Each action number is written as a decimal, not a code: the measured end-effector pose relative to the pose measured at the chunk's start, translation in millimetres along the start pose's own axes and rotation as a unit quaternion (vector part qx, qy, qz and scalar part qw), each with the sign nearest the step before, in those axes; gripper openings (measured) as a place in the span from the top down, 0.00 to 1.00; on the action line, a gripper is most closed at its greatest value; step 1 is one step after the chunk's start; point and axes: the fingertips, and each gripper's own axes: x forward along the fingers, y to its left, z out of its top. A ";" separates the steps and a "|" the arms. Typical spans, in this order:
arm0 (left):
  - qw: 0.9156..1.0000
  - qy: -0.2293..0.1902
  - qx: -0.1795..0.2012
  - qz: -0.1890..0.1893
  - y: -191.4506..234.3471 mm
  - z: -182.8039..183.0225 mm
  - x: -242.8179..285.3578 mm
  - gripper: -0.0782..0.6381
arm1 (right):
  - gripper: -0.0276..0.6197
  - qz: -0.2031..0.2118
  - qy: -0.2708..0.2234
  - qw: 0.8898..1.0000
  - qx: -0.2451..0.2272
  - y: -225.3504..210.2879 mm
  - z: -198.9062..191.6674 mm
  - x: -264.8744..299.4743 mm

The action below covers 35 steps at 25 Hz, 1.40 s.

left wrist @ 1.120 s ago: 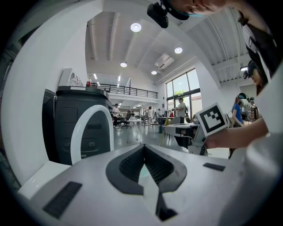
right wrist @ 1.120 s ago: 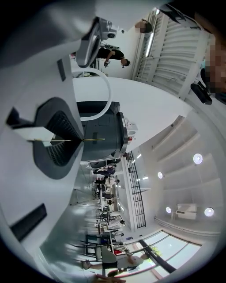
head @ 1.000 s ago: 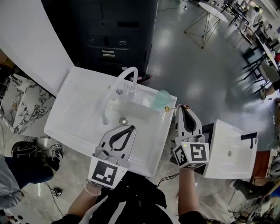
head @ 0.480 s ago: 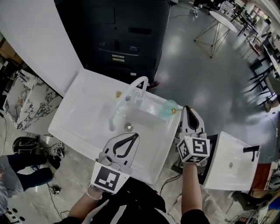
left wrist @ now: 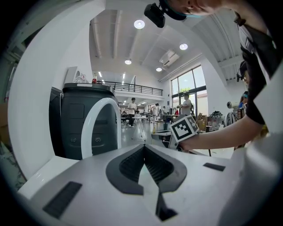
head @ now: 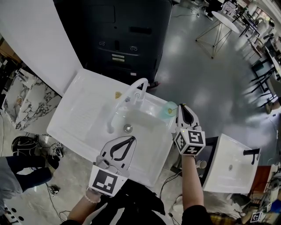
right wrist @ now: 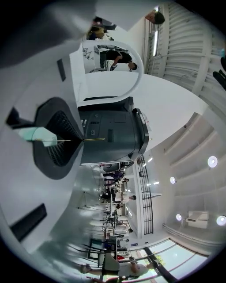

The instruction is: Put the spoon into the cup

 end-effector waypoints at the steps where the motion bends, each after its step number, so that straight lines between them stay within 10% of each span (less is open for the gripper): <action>1: 1.000 0.001 0.000 0.000 -0.2 -0.8 0.5 0.89 | 0.95 0.001 0.005 1.000 0.006 -1.3 -4.4 2.9; 35: 1.000 0.016 0.004 -0.001 2.6 -9.4 8.5 0.89 | 0.89 -0.020 0.079 0.994 0.070 -33.7 -75.1 28.6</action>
